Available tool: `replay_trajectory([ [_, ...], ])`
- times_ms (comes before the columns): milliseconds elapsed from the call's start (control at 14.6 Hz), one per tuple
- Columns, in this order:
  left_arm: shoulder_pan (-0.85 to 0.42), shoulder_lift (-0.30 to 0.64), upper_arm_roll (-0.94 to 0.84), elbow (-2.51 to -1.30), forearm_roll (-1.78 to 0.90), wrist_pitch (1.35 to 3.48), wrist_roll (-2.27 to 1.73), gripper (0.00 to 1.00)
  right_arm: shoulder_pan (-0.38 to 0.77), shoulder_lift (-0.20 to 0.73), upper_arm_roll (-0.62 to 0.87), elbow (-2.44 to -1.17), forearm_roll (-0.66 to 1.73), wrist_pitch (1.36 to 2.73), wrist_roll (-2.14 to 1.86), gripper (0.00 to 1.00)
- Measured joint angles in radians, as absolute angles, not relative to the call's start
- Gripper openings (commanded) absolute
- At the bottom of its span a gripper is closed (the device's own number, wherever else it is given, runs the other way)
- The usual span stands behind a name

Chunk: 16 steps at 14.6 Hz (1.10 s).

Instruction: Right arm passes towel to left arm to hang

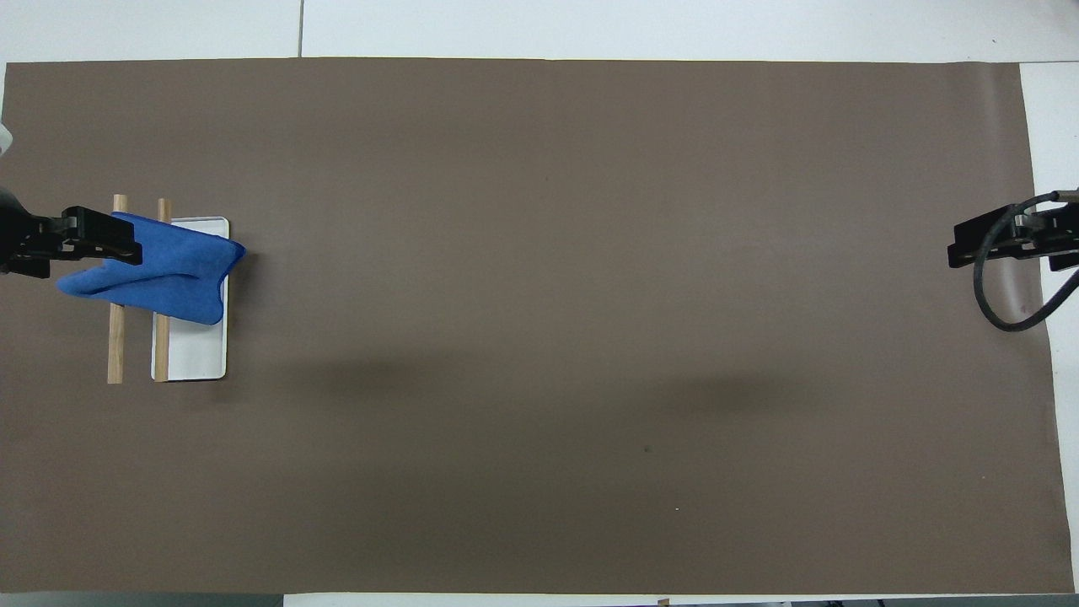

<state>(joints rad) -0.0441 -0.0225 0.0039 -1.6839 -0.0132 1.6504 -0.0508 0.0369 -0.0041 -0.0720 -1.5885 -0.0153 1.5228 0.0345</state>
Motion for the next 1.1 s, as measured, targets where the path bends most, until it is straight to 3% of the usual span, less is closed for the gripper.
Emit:
replay_trajectory([
  [1099,-0.044,-0.023,0.004,-1.684,-0.012,1.652,0.037,1.0,0.037,-0.006,-0.072,-1.592,-0.015,1.523,0.034,1.0],
])
